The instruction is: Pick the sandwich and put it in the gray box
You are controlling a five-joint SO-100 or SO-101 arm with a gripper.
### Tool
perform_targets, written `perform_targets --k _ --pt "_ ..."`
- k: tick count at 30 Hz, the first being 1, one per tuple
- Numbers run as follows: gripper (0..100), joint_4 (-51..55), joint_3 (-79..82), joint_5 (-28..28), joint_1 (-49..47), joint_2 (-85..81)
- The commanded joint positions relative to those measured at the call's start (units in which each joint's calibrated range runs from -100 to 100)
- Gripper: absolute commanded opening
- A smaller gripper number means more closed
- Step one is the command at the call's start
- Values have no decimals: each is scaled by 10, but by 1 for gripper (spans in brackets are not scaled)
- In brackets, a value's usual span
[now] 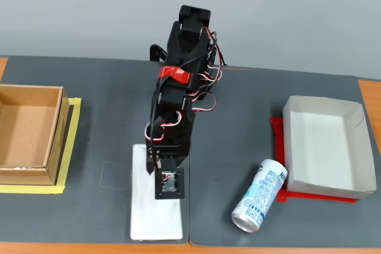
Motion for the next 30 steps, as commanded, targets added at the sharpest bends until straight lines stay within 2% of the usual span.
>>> perform_targets --k 1,6,17,30 --pt "2 2 -6 2 -14 -76" --pt "2 3 -2 1 -27 -144" --pt "2 74 -5 4 -60 -242" --pt "2 74 -9 4 -288 -355"
